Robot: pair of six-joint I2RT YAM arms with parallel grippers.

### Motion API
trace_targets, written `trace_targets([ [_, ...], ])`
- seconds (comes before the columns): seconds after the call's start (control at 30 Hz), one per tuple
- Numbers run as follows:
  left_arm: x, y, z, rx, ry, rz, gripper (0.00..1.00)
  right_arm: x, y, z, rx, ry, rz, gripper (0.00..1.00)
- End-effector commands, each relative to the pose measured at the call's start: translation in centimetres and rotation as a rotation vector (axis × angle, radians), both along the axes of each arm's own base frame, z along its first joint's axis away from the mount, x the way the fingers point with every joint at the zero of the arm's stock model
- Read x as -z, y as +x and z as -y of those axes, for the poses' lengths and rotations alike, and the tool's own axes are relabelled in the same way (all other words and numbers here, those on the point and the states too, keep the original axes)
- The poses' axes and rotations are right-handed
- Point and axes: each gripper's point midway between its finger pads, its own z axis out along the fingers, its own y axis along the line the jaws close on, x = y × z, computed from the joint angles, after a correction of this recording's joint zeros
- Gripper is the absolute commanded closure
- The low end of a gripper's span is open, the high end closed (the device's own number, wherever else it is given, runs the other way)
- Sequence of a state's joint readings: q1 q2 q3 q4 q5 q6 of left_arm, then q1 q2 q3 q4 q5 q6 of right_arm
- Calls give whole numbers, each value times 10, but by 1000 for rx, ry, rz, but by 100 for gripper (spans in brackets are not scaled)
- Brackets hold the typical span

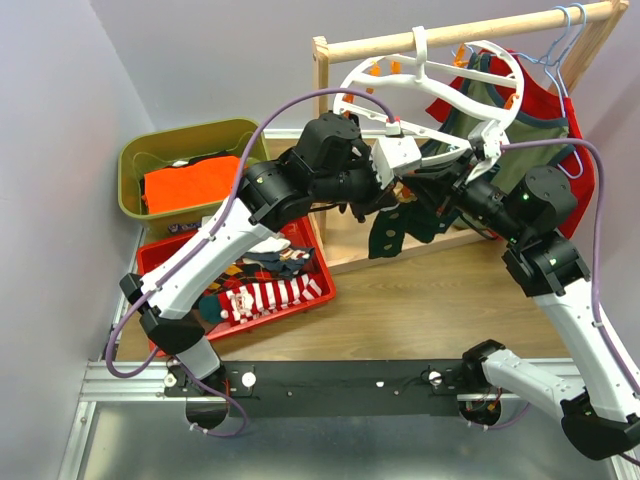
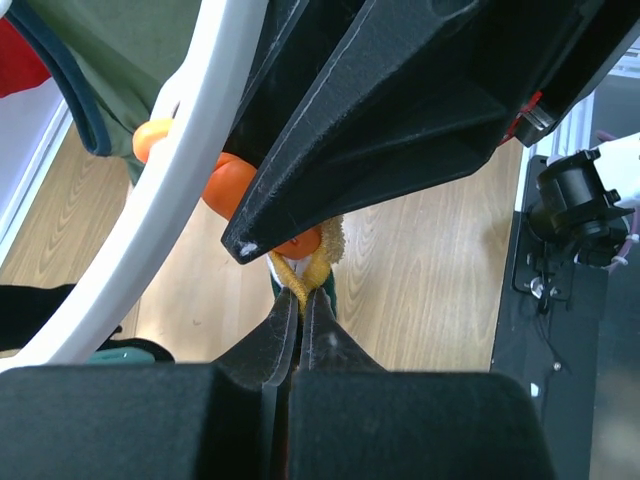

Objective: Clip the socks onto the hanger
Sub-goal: Clamp the sock onto the hanger.

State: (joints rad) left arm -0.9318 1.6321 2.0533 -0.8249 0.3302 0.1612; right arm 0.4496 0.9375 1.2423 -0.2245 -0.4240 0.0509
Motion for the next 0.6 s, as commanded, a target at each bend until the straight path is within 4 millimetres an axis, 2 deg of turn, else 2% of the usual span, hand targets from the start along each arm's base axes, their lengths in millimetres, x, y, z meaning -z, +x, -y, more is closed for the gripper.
trace_targets([
  [0.0,-22,-4,4,35,-68,28,100,18,-11,-8,-73,-38,-32,82],
  [0.1,-26,1,3,13,-87,22,100,18,-11,-5,-58,-39,-32,73],
  [0.17,-23,4,4,9,-88,19,100,17,-11,-4,-51,-33,-34,64],
  [0.33,-9,6,7,8,-68,-5,100,11,-15,1,-28,-17,-21,47],
  [0.37,-7,7,8,6,-67,-9,100,10,-14,3,-18,-14,-20,41],
  [0.47,-5,9,9,1,-70,-8,100,6,-15,7,2,-6,-10,32],
  [0.5,-5,10,9,-10,-70,-7,97,6,-15,7,5,-3,-10,29],
  [0.57,-6,12,8,-20,-76,-3,84,1,-18,11,20,6,2,24],
])
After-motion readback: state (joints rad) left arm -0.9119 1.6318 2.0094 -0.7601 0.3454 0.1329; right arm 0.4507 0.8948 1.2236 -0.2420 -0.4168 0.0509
